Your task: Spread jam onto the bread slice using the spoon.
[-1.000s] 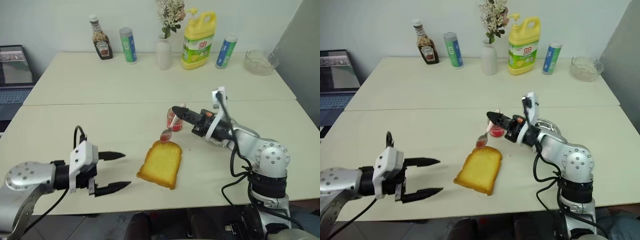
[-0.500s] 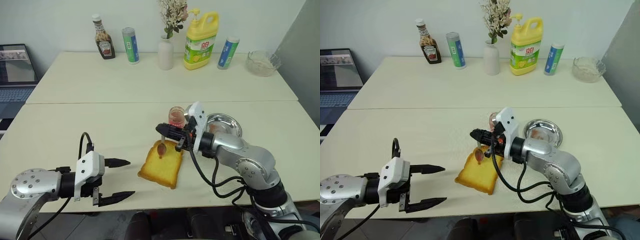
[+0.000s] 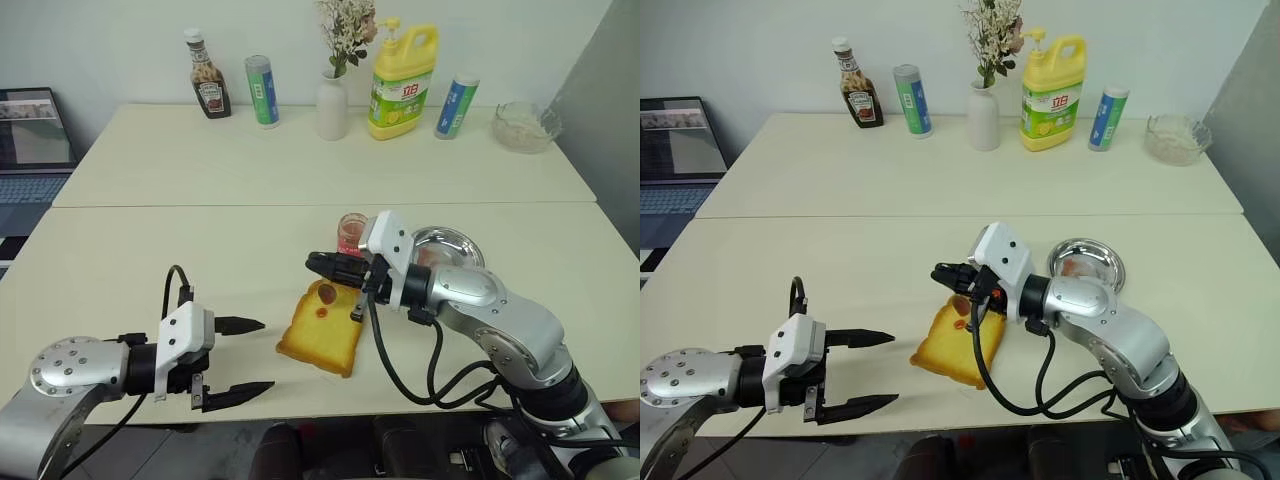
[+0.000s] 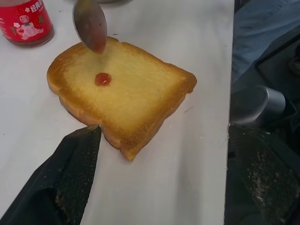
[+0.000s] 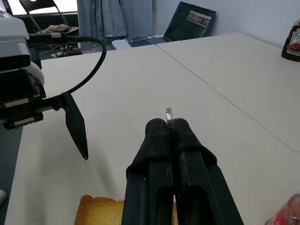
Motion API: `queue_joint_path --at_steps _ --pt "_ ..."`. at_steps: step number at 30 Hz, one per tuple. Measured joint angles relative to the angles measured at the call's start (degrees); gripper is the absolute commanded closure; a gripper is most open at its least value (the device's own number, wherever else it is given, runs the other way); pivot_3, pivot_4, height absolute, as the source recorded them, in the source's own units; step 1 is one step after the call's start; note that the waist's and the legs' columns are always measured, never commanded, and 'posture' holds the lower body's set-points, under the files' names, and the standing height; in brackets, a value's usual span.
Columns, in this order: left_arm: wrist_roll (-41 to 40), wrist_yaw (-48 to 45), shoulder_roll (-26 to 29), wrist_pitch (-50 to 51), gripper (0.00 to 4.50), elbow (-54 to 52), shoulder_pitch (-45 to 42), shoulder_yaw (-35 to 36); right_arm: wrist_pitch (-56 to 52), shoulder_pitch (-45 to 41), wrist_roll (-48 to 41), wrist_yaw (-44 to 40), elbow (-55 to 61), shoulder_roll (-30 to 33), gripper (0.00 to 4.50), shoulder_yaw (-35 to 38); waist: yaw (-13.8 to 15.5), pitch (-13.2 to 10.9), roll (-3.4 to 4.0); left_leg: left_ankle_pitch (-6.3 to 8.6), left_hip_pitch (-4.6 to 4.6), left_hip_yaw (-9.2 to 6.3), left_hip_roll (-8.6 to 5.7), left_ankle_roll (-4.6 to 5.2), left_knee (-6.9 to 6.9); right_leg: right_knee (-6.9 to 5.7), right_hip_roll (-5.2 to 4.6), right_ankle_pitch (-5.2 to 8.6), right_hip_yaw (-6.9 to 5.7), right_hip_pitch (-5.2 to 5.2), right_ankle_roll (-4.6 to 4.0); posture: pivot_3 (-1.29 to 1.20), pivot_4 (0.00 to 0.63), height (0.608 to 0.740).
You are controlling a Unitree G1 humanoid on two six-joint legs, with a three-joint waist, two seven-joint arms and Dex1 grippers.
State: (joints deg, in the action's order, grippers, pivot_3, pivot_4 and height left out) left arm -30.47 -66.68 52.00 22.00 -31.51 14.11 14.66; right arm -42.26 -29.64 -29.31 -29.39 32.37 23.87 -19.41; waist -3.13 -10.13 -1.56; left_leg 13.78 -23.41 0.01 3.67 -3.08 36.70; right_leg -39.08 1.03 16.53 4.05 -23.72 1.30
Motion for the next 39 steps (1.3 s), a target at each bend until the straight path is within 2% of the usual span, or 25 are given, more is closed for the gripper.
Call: queue_joint_path --at_steps 5,9,11,14,22,30,39 --pt "0.04 0.99 -0.55 -0.22 0.00 -0.11 -0.08 -0.71 -0.08 1.21 0.19 -0.27 -0.22 -1.17 4.47 1.01 0.05 0.03 -0.05 0.00 0.00 -0.01 -0.01 0.00 0.01 0.00 0.00 -0.03 0.00 0.01 -0.06 0.00 0.150 0.740" --pt "0.04 2.57 -1.67 -0.22 0.00 -0.43 -0.31 -0.75 -10.22 6.44 -13.81 3.93 -2.22 -8.74 4.47 10.54 0.05 0.06 -0.10 0.00 0.01 -0.06 0.01 0.00 0.04 -0.04 0.00 -0.06 -0.02 0.07 -0.09 0.00 0.150 0.740" --pt "0.14 2.95 -1.72 -0.27 0.00 -0.39 -0.54 -0.86 -13.19 7.02 -17.79 5.37 -2.81 -9.78 4.47 12.86 0.04 0.06 -0.10 0.00 0.01 -0.04 -0.01 0.00 0.08 -0.03 0.00 -0.06 -0.01 0.07 -0.08 0.00 0.150 0.740" --pt "0.42 3.74 -2.35 -0.81 0.00 -0.03 -2.03 -1.76 -15.99 9.44 -23.78 10.27 -6.50 -14.70 4.47 18.42 0.01 0.09 -0.14 0.00 0.10 -0.06 -0.01 0.00 0.10 -0.03 0.01 -0.05 -0.02 0.19 -0.05 0.00 0.150 0.740" --pt "0.72 3.65 -2.43 -1.37 0.00 1.96 -5.09 -3.90 -14.23 9.96 -24.18 20.47 -16.29 -22.63 4.47 23.78 -0.09 0.08 -0.13 0.00 0.12 -0.04 0.00 0.00 0.08 -0.03 0.04 -0.05 0.00 0.19 -0.02 0.00 0.150 0.740" --pt "1.62 3.68 -2.69 -1.59 0.00 2.88 -6.66 -5.58 -12.47 10.69 -23.09 23.20 -19.90 -24.01 4.47 25.30 -0.12 0.08 -0.13 0.00 0.13 -0.03 0.02 0.00 0.06 -0.03 0.05 -0.06 0.00 0.18 -0.04 0.00 0.150 0.740" --pt "1.64 3.55 -2.70 -1.58 0.00 2.89 -7.12 -5.69 -22.76 15.33 -32.79 23.78 -16.12 -21.41 4.47 25.66 -0.14 0.08 -0.13 0.00 0.14 -0.02 0.02 0.00 0.05 -0.03 0.05 -0.03 0.02 0.19 0.02 0.00 0.150 0.740"
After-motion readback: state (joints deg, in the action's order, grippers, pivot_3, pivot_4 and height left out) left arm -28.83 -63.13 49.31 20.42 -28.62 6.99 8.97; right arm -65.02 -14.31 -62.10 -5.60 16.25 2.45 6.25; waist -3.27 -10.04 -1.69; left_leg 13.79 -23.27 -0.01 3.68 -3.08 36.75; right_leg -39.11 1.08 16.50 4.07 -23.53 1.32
